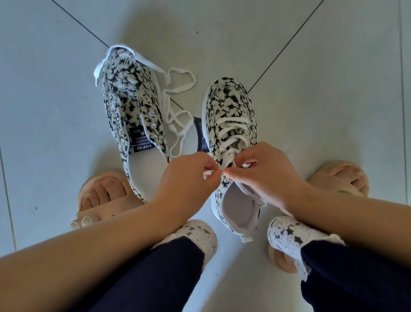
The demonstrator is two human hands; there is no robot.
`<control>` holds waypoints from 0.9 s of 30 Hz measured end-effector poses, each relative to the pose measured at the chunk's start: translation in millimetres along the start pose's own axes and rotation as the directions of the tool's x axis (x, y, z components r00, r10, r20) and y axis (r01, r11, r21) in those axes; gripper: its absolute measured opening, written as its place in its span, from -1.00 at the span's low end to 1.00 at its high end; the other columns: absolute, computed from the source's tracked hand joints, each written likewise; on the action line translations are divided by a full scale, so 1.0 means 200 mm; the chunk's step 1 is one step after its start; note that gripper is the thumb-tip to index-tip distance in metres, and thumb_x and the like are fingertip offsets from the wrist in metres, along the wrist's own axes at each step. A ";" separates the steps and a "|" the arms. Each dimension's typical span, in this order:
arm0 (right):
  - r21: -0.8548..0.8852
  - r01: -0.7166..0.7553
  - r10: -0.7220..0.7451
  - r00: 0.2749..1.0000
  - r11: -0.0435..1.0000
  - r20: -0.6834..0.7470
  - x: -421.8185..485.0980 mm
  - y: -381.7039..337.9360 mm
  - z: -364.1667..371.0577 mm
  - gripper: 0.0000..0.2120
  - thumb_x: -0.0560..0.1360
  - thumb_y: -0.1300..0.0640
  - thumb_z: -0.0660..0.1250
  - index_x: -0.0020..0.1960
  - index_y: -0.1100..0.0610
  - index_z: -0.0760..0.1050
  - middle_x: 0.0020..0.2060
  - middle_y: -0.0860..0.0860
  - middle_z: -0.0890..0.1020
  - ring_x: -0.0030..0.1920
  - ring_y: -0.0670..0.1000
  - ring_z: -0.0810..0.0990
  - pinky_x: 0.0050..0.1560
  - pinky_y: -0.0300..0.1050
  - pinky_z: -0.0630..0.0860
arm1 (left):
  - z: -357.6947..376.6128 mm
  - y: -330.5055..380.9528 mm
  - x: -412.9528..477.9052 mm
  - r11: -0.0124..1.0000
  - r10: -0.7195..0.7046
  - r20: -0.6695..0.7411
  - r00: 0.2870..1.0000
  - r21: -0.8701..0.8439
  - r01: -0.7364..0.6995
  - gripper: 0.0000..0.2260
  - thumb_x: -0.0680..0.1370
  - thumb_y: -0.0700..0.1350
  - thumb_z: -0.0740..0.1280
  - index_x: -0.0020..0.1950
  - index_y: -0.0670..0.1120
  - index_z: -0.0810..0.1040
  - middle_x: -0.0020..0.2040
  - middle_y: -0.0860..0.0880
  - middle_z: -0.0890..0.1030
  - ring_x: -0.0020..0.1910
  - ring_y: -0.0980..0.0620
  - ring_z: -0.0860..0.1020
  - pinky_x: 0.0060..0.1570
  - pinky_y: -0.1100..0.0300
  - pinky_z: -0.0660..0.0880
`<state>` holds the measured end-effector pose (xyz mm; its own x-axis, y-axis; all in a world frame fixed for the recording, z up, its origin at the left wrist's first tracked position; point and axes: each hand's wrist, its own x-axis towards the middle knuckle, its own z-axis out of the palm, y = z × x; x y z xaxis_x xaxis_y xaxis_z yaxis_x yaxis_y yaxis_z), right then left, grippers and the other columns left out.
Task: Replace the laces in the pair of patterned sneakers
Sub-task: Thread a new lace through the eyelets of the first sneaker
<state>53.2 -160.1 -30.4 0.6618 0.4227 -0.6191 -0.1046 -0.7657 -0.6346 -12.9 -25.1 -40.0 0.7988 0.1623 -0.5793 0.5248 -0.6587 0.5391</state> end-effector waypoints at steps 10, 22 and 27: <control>0.079 -0.072 0.074 0.997 0.994 -0.025 -0.01 -0.01 0.01 -0.69 0.36 0.12 0.44 -0.51 0.07 0.45 -0.64 -0.09 0.42 -0.59 -0.16 0.35 -0.19 -0.10 0.52 | 0.02 0.02 -0.01 0.998 -0.021 0.079 0.997 -0.051 0.026 -0.91 0.54 0.00 0.22 -0.14 0.04 0.43 -0.21 0.13 0.50 -0.26 0.18 0.47 -0.25 0.33 0.39; 0.110 -0.093 0.086 0.994 0.990 0.061 -0.02 0.00 -0.03 -0.84 0.41 0.23 0.41 -0.16 0.36 0.59 -0.12 0.35 0.61 -0.07 0.30 0.57 -0.35 -0.57 0.33 | 0.01 0.02 -0.01 0.999 0.026 0.061 0.998 0.035 -0.029 -0.83 0.57 -0.02 0.18 0.00 -0.08 0.49 -0.06 -0.04 0.61 -0.08 -0.02 0.54 -0.10 0.13 0.42; 0.120 -0.129 0.116 0.987 0.984 0.107 -0.02 -0.01 -0.04 -0.92 0.43 0.19 0.41 -0.21 0.03 0.60 -0.08 0.30 0.64 -0.04 0.22 0.60 -0.20 -0.69 0.26 | -0.04 0.06 -0.01 0.983 0.083 0.074 0.994 0.157 -0.094 -0.84 0.57 -0.03 0.17 0.02 -0.08 0.45 -0.05 -0.05 0.60 -0.07 -0.05 0.54 -0.05 0.06 0.48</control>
<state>56.7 -164.0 -21.7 0.5616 0.3807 -0.7346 -0.2771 -0.7501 -0.6005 -5.8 -27.5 -29.1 0.8157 0.0527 -0.5761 0.3953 -0.7778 0.4886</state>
